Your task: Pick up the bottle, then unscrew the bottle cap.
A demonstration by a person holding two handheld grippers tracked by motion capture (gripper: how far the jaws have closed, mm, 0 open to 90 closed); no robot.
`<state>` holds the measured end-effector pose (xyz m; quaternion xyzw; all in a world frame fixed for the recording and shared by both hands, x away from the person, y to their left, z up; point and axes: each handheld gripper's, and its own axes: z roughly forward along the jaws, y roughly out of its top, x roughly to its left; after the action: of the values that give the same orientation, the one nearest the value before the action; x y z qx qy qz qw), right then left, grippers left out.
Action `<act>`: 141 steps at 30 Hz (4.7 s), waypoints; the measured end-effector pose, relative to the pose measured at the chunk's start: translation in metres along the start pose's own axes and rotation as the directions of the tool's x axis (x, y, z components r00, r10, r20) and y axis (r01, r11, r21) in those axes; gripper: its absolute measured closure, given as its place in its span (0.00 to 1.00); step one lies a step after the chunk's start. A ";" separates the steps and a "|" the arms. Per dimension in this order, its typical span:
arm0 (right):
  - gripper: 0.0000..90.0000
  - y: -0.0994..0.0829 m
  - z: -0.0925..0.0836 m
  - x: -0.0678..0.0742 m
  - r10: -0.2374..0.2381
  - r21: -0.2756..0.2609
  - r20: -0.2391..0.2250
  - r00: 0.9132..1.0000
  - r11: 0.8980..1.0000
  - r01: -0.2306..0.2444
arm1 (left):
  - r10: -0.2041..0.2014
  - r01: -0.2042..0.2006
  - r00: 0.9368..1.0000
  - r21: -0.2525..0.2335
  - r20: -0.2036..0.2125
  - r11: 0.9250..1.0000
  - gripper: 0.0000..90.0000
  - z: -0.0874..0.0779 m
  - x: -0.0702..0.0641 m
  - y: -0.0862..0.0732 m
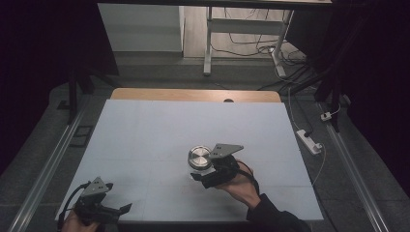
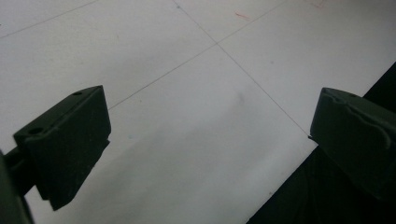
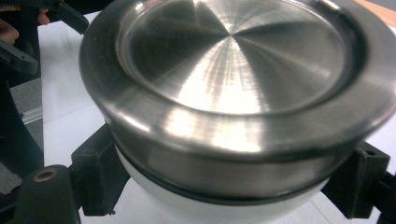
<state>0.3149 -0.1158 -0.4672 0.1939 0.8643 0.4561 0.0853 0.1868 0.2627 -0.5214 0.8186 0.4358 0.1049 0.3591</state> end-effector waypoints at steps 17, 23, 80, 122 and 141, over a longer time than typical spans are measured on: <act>0.16 0.005 0.001 0.005 -0.018 -0.006 -0.004 1.000 1.000 0.018 | 0.007 -0.005 0.999 -0.035 0.048 0.999 0.00 -0.001 -0.002 0.006; 0.16 0.005 0.001 0.006 -0.022 -0.008 -0.006 1.000 1.000 0.021 | 0.028 -0.024 0.998 -0.051 0.063 0.998 0.00 -0.002 -0.004 0.012; 0.16 0.004 0.002 0.008 -0.030 -0.004 -0.035 0.999 1.000 0.029 | 0.426 -0.387 0.856 -0.183 0.293 0.904 0.00 0.039 -0.039 0.169; 0.16 0.004 0.004 0.010 -0.041 0.022 -0.078 0.996 0.999 0.043 | 0.485 -0.428 0.806 -0.233 0.338 0.873 0.22 0.079 -0.075 0.204; 0.16 0.002 0.002 0.007 -0.024 0.020 -0.073 0.997 0.999 0.025 | 0.493 -0.434 0.770 -0.235 0.404 0.870 0.02 0.065 -0.058 0.207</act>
<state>0.3099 -0.1106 -0.4665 0.1674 0.8738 0.4530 0.0572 0.3160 0.1098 -0.4193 0.8774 0.1168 0.0252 0.4647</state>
